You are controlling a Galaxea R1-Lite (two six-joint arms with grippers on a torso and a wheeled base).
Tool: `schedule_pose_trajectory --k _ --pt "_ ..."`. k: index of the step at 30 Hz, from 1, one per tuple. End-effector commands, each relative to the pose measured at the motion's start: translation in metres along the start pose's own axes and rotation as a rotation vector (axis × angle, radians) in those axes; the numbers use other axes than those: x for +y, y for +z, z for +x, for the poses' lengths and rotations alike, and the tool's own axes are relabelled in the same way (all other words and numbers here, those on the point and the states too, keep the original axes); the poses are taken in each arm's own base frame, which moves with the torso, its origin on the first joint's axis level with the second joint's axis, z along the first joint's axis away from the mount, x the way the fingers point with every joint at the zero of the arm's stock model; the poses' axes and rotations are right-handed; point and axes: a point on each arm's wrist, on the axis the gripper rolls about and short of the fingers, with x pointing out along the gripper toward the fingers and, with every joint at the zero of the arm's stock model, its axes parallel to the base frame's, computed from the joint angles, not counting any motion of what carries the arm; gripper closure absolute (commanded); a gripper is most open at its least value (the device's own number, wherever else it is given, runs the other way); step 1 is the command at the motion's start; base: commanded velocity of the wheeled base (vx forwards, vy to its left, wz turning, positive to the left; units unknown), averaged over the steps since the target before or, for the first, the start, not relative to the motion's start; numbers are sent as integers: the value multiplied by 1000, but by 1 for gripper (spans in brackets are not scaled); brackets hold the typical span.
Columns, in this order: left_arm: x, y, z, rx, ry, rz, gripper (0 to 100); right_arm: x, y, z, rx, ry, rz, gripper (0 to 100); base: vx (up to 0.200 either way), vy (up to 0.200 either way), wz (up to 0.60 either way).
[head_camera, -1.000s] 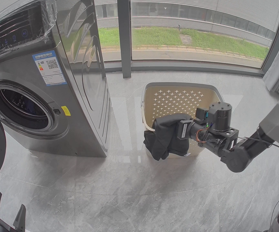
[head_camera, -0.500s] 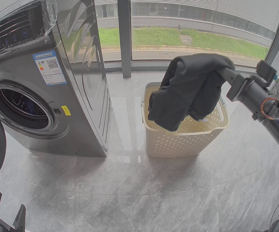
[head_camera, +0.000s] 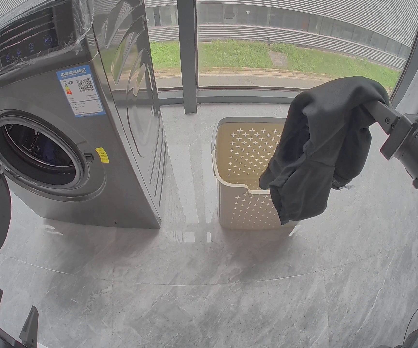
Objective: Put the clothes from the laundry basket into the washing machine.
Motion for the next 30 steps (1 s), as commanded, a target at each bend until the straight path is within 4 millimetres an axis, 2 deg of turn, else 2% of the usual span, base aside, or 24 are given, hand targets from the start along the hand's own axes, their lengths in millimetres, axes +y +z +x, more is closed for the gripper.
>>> schedule_pose_trajectory --k 1,3,7,12,16,30 --pt "0 -5 0 2 1 -4 0 -1 4 -3 -16 -26 0 100 -200 0 0" --pt "0 -5 0 2 1 -2 0 -2 3 -3 -7 -43 -1 100 -200 0 0" --pt "0 -5 0 1 1 -1 0 -8 -3 -4 38 -118 -11 100 0 0 0" --pt "0 -5 0 1 1 1 0 -12 -27 -9 141 -193 -16 100 0 0 0" --pt "0 -5 0 2 1 -1 0 -13 -37 -7 177 -204 -3 100 0 200 0" --pt "0 -5 0 2 1 -2 0 -12 -37 -6 177 -196 7 100 0 200 0"
